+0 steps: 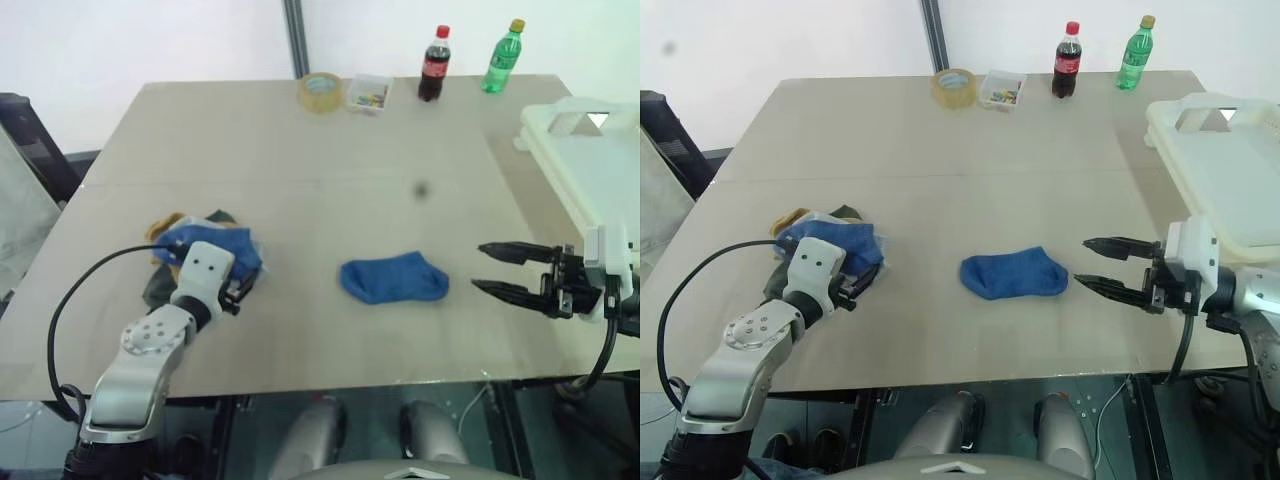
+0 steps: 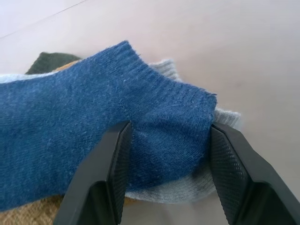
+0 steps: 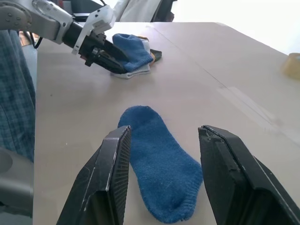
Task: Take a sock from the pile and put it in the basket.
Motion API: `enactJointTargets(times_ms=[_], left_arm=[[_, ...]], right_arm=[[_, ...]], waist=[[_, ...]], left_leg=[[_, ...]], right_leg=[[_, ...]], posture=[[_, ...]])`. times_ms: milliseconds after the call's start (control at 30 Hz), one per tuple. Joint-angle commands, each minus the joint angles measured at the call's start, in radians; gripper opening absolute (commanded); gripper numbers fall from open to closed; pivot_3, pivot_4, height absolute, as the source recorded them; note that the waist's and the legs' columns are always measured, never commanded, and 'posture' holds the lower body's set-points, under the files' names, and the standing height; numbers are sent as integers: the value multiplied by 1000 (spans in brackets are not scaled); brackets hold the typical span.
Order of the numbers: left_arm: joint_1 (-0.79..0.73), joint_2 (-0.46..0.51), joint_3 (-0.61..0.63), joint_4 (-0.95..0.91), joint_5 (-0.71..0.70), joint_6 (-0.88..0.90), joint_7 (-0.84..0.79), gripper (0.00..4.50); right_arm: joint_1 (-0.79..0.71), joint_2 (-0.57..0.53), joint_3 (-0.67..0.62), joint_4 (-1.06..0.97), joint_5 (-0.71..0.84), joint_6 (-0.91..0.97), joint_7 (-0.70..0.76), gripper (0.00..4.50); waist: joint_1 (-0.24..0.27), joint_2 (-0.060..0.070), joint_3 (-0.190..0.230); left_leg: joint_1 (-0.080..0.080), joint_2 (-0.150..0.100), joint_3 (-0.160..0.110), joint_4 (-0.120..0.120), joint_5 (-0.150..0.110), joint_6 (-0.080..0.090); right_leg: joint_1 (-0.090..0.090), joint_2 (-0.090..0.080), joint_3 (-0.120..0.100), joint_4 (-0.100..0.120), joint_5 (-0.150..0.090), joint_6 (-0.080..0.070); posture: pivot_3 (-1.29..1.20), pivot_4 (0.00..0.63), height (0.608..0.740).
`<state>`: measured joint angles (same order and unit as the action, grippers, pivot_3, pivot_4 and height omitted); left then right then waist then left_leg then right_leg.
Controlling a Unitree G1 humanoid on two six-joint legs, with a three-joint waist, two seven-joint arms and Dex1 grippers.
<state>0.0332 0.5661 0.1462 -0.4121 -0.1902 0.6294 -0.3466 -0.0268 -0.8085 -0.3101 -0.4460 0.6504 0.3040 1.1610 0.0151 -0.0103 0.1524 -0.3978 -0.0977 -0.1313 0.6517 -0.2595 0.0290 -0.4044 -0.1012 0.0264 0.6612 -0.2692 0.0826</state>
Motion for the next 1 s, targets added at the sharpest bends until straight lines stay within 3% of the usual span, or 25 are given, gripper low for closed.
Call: enactJointTargets(times_ms=[33, 67, 100, 167, 233, 500, 633, 867, 1000], left_arm=[[-20, -8, 29, -21, 12, 23, 27, 2596], [-23, -7, 28, -22, 13, 22, 25, 2076], [-24, -7, 27, -25, 14, 20, 23, 1914], [-24, -6, 25, -28, 14, 17, 20, 1122], [-22, -5, 25, -31, 14, 16, 19, 43], [-52, -18, 26, -46, 9, -14, 25, 43], [-142, -49, 21, -70, -23, 61, 42, 43], [-322, -116, -101, -51, -41, 224, 38, 43], [-441, -177, -209, 107, -3, 246, 37, 43]], right_arm=[[-3, 3, 17, 12, -31, -46, 1, 2327], [2, 4, 24, 17, -41, -55, 3, 2398], [5, 6, 30, 22, -47, -64, 4, 2398], [6, 7, 35, 28, -52, -72, 4, 2398], [5, 8, 37, 31, -55, -75, 1, 2398], [26, 10, 46, 23, -60, -84, -8, 2398], [29, 10, 50, 19, -60, -83, -17, 2398], [8, 14, 72, 19, -67, -78, -34, 2398], [-13, 16, 90, 24, -74, -78, -47, 2398]], waist=[[0, 0, 0], [0, 0, 0], [0, 0, 0], [0, 0, 0], [0, 0, 0], [0, 0, 0], [3, -1, 0], [1, -1, 0], [1, -1, 1]], left_leg=[[0, 0, 0, 0, 0, 0], [0, 0, 0, 0, 0, 0], [0, 0, 0, 0, 0, 0], [0, 0, 0, 0, 0, 0], [0, 0, 0, 0, 0, 0], [0, 0, 0, 1, 0, 0], [0, 0, 0, 2, 0, 0], [0, -1, -1, 2, 0, 0], [0, -1, -1, 3, 0, 0]], right_leg=[[0, 0, 0, 0, 0, 0], [0, 0, 0, 0, 0, 0], [0, 0, 0, 0, 0, 0], [0, 0, 0, 1, 0, 0], [0, 0, 0, 0, 0, 0], [0, 0, 0, 1, 0, 0], [1, 0, -1, 1, 0, 0], [1, 1, -1, 1, 0, 0], [1, 4, -1, 2, 0, 0]], posture=[[0, 150, 740], [0, 150, 740], [0, 150, 740], [0, 150, 740], [0, 150, 740], [0, 150, 740], [0, 150, 740], [0, 150, 740], [0, 150, 740]])
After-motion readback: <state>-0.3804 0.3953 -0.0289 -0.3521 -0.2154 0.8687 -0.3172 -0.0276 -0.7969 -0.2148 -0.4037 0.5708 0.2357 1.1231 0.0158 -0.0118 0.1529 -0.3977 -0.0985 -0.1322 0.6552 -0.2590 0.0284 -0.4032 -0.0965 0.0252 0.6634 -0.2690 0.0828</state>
